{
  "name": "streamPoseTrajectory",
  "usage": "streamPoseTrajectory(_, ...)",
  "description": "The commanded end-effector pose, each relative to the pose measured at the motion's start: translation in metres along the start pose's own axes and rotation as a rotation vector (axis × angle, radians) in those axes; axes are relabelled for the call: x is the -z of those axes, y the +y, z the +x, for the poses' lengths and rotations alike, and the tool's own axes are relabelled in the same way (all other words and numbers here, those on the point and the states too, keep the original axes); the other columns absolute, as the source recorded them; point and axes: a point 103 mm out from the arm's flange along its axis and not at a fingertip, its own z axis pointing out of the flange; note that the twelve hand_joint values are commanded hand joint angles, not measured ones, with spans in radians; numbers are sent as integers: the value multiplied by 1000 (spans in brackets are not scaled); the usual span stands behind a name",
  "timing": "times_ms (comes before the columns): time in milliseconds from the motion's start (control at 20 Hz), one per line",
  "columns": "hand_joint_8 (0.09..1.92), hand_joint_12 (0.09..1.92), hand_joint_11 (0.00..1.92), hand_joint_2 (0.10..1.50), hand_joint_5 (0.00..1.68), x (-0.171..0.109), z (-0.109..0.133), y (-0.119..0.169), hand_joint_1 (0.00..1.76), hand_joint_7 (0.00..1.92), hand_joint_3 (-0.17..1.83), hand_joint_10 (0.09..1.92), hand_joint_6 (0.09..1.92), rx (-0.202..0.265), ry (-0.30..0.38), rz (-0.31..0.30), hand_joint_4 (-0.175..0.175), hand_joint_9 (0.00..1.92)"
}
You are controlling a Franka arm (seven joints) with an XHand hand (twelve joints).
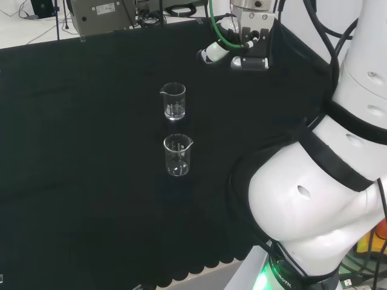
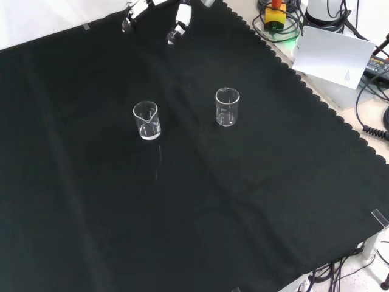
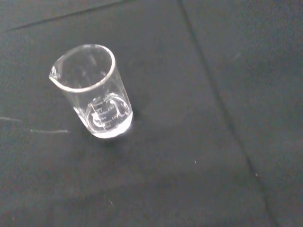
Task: Pick up the beaker on the right.
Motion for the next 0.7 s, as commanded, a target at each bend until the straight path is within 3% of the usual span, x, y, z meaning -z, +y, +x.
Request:
streamPoseTrajectory(50,592,1391,4,675,220,-56,4,81,742,60,503,682,87,115,134,-11,-6,210)
streamPoseTrajectory(250,592,1394,0,646,239,-72,4,90,772,70,530,688,87,95,150,15,-8,207)
streamPoseTrajectory(500,592,1391,0,634,244,-91,2,98,785,74,541,683,87,138,166,30,-9,202)
streamPoseTrajectory(700,590,1383,0,603,257,-108,3,102,806,100,574,667,87,203,212,42,-11,215)
